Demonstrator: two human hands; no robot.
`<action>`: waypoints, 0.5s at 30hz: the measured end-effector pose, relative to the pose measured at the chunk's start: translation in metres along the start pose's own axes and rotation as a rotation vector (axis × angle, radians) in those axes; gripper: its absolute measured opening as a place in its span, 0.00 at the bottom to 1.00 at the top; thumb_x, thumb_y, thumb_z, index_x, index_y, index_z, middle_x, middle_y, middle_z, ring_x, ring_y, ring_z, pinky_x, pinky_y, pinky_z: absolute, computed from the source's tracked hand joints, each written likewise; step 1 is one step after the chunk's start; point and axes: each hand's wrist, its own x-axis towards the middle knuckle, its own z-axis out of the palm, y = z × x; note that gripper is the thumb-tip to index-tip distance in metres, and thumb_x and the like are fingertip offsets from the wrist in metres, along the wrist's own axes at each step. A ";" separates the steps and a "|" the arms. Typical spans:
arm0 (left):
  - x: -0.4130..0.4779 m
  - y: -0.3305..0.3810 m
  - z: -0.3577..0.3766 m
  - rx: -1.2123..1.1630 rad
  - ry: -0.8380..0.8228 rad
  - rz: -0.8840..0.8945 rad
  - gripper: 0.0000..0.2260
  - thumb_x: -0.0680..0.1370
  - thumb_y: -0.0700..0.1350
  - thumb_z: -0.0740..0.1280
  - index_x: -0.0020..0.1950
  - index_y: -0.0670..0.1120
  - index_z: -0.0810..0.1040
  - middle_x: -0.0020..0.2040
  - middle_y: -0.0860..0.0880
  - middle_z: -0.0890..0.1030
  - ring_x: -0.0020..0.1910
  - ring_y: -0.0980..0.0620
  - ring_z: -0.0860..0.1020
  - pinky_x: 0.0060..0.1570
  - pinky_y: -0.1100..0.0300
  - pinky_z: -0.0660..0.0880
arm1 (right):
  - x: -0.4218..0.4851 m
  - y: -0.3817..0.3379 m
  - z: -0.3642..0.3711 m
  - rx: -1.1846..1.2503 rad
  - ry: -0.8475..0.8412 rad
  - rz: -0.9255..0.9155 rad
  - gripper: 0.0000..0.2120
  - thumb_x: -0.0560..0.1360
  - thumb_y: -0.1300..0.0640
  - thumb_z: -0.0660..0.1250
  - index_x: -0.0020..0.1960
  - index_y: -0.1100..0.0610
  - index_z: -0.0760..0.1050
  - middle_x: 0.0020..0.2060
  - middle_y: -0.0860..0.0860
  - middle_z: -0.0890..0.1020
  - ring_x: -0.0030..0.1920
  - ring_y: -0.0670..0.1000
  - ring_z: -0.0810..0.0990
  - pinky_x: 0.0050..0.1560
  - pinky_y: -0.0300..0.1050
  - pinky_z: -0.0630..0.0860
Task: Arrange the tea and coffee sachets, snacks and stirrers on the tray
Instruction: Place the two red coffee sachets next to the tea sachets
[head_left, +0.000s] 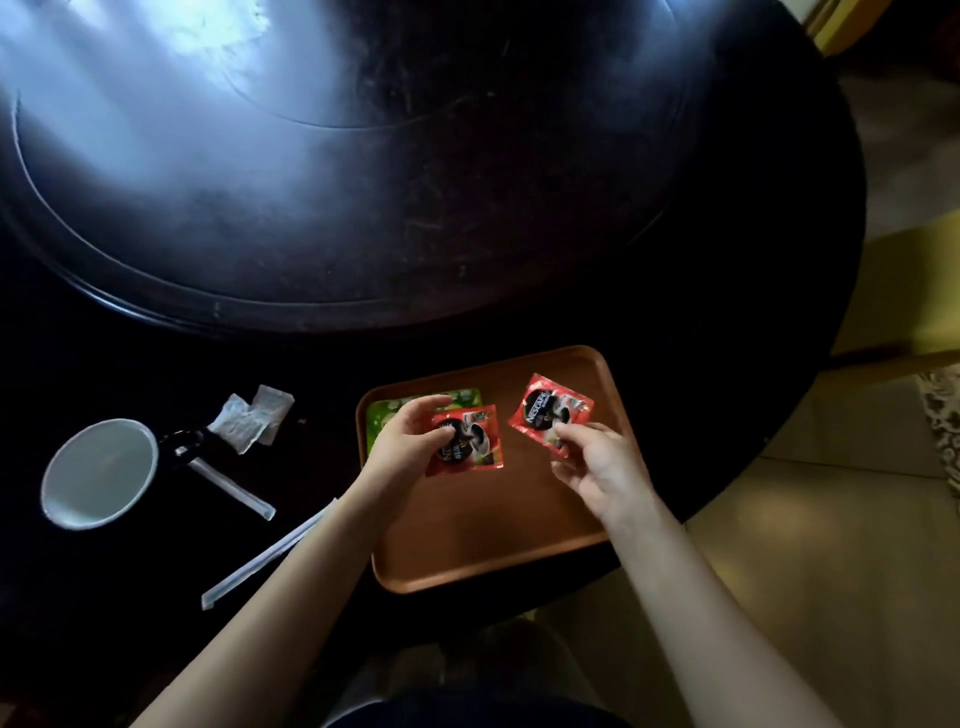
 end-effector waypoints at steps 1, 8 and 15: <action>0.000 0.000 0.002 0.004 0.043 0.003 0.15 0.74 0.34 0.64 0.57 0.49 0.75 0.53 0.44 0.79 0.48 0.48 0.80 0.42 0.55 0.80 | 0.003 0.003 0.003 -0.005 0.022 0.009 0.06 0.71 0.67 0.66 0.40 0.58 0.72 0.35 0.54 0.78 0.32 0.47 0.75 0.28 0.39 0.71; -0.009 -0.009 -0.007 -0.005 0.203 -0.010 0.12 0.74 0.35 0.65 0.55 0.47 0.76 0.53 0.42 0.80 0.48 0.44 0.81 0.39 0.54 0.80 | 0.010 0.020 0.023 0.002 0.066 -0.019 0.14 0.72 0.65 0.67 0.56 0.67 0.71 0.36 0.54 0.77 0.31 0.47 0.75 0.32 0.39 0.75; -0.013 -0.009 -0.019 -0.060 0.224 -0.018 0.12 0.74 0.34 0.65 0.56 0.44 0.76 0.52 0.40 0.80 0.50 0.41 0.80 0.45 0.49 0.79 | -0.012 0.015 0.012 -0.272 -0.102 0.070 0.14 0.77 0.54 0.63 0.50 0.66 0.73 0.41 0.62 0.80 0.36 0.56 0.82 0.34 0.45 0.82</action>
